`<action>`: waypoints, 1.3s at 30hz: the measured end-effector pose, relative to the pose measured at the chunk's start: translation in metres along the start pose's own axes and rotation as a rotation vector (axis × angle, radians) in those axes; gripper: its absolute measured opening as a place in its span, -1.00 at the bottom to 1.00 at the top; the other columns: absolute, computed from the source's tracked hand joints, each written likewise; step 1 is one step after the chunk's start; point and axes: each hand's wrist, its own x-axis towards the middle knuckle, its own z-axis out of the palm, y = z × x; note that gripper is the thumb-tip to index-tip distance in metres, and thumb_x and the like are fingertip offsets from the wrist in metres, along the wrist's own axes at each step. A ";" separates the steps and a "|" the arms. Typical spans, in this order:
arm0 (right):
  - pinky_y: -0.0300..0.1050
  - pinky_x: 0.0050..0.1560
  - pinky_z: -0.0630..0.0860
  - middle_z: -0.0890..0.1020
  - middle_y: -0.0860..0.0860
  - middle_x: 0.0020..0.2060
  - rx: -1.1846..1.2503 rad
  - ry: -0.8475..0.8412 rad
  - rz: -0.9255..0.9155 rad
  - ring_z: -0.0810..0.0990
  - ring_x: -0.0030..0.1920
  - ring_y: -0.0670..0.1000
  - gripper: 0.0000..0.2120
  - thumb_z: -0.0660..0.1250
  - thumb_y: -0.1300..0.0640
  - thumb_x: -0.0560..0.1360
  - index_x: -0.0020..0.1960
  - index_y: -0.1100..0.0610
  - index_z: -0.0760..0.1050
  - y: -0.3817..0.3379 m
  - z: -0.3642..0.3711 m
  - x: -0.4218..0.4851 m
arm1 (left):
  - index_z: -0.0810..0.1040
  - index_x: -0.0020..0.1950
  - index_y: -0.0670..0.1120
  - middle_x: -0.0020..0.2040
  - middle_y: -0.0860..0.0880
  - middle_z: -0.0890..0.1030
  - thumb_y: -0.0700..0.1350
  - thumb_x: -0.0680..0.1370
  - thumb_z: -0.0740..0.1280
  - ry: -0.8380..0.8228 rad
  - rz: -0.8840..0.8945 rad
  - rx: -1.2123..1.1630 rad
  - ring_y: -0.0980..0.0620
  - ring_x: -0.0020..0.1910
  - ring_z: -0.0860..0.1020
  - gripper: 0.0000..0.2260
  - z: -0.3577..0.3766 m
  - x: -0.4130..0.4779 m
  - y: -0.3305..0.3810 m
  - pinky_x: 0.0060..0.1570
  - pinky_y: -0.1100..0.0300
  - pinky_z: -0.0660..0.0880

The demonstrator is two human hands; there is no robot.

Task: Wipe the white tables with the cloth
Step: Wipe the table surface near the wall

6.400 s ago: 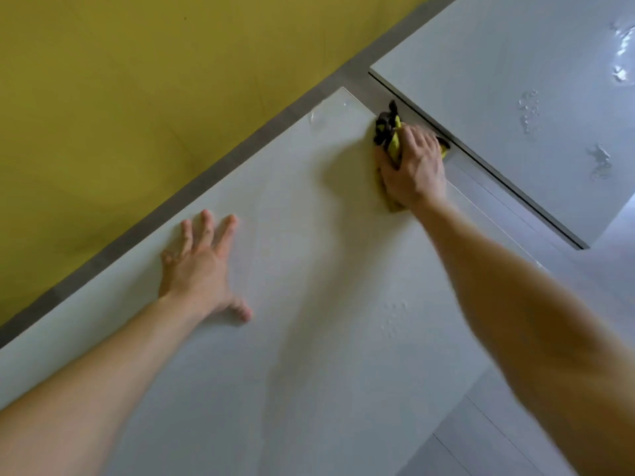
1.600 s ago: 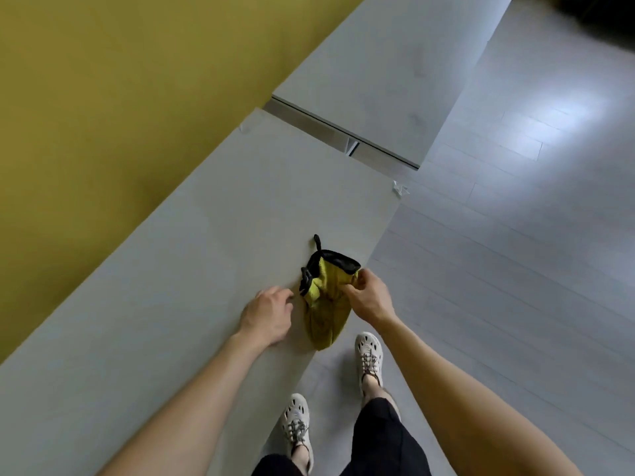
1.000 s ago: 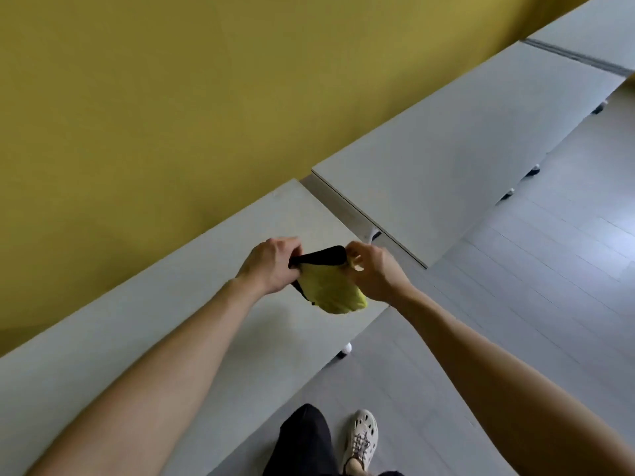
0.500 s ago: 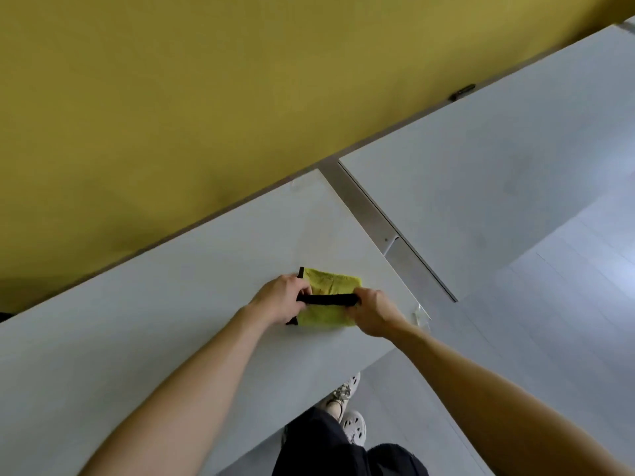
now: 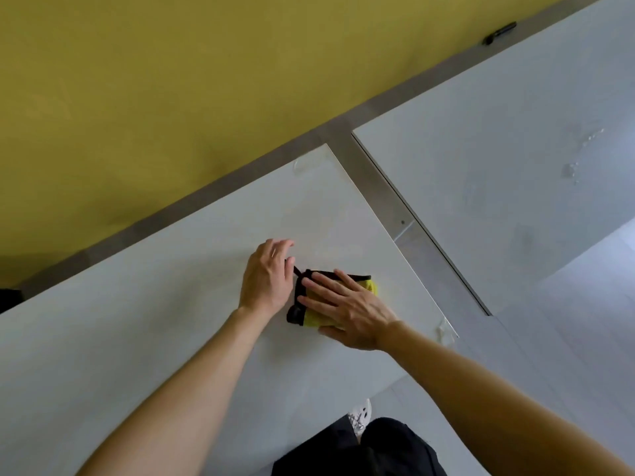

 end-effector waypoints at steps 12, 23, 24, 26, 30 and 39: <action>0.17 0.47 0.34 0.30 0.14 0.67 0.528 0.286 1.218 0.36 0.58 0.23 -0.31 0.11 -0.16 0.75 0.77 0.07 0.00 0.090 -0.038 0.046 | 0.42 0.66 -0.08 0.68 -0.23 0.33 0.04 0.73 0.27 0.056 0.221 0.140 -0.24 0.70 0.26 -0.50 0.058 0.075 0.020 0.61 -0.30 0.23; 0.04 0.28 0.42 0.50 0.07 0.47 0.533 0.162 0.837 0.52 0.39 0.19 -0.44 0.15 -0.20 0.75 0.63 0.08 0.23 0.143 -0.057 0.064 | 0.39 0.68 -0.08 0.72 -0.21 0.24 0.12 0.64 0.34 0.144 0.134 0.183 -0.27 0.72 0.21 -0.37 0.065 0.072 0.019 0.61 -0.44 0.11; 0.04 0.26 0.42 0.51 0.08 0.45 0.539 0.193 0.815 0.53 0.36 0.20 -0.48 0.16 -0.18 0.75 0.60 0.08 0.26 0.155 -0.061 0.089 | 0.38 0.68 -0.09 0.73 -0.21 0.24 0.14 0.65 0.33 0.154 0.120 0.191 -0.28 0.72 0.20 -0.36 0.065 0.072 0.018 0.61 -0.45 0.10; 0.05 0.26 0.41 0.50 0.08 0.49 0.551 0.201 0.794 0.54 0.38 0.23 -0.45 0.16 -0.17 0.75 0.63 0.07 0.22 0.179 -0.071 0.138 | 0.40 0.68 -0.08 0.73 -0.21 0.24 0.18 0.66 0.27 0.155 0.119 0.191 -0.27 0.72 0.18 -0.38 0.066 0.072 0.018 0.60 -0.47 0.11; 0.03 0.27 0.44 0.49 0.08 0.56 0.679 0.229 0.800 0.55 0.41 0.25 -0.35 0.20 -0.19 0.73 0.74 -0.07 0.08 0.196 -0.072 0.170 | 0.40 0.67 -0.06 0.72 -0.17 0.27 0.19 0.66 0.21 0.159 0.113 0.185 -0.24 0.72 0.20 -0.38 0.064 0.076 0.019 0.59 -0.46 0.14; -0.03 0.03 0.38 0.61 0.15 0.32 0.783 0.162 0.807 0.64 0.19 0.27 -0.45 0.12 -0.26 0.74 0.66 -0.14 0.09 0.171 -0.061 0.097 | 0.37 0.69 -0.07 0.73 -0.21 0.22 0.15 0.63 0.28 0.104 0.111 0.287 -0.27 0.73 0.15 -0.35 0.060 0.076 0.018 0.57 -0.48 0.13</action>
